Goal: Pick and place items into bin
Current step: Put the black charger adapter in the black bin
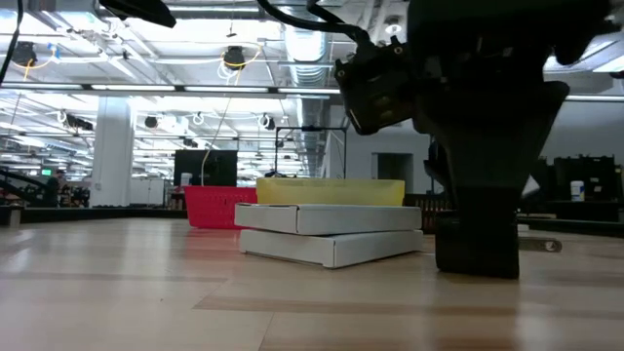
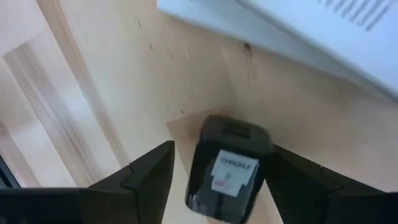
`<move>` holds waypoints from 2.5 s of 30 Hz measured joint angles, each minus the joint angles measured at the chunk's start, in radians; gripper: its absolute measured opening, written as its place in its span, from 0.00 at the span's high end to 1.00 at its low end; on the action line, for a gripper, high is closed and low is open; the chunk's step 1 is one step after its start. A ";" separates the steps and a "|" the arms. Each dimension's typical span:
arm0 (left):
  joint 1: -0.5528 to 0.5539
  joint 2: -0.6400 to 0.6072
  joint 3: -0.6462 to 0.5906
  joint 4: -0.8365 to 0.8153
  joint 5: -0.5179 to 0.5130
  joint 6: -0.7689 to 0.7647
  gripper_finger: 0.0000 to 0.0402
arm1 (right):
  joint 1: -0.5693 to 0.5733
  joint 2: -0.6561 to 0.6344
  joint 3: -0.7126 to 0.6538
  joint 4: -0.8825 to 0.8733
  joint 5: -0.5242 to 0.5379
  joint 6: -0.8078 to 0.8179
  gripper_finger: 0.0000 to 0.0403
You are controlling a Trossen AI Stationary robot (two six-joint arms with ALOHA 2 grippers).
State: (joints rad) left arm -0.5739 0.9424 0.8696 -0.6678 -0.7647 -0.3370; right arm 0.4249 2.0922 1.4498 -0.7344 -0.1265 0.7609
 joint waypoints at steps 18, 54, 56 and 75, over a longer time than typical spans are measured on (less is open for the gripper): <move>0.000 0.000 0.000 0.000 0.000 0.000 0.66 | -0.004 0.000 0.002 -0.018 0.002 0.006 0.59; 0.000 0.000 0.000 0.000 -0.001 0.000 0.66 | -0.173 0.000 0.001 -0.342 -0.032 -0.167 0.66; 0.000 0.000 0.000 0.000 0.000 0.000 0.66 | -0.183 0.000 0.001 -0.349 -0.032 -0.186 0.66; 0.000 0.000 0.000 0.000 -0.001 0.000 0.66 | -0.242 0.000 0.034 -0.548 -0.066 -0.320 0.66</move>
State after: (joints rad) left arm -0.5739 0.9425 0.8696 -0.6678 -0.7652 -0.3367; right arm 0.1831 2.0918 1.4836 -1.2824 -0.1928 0.4408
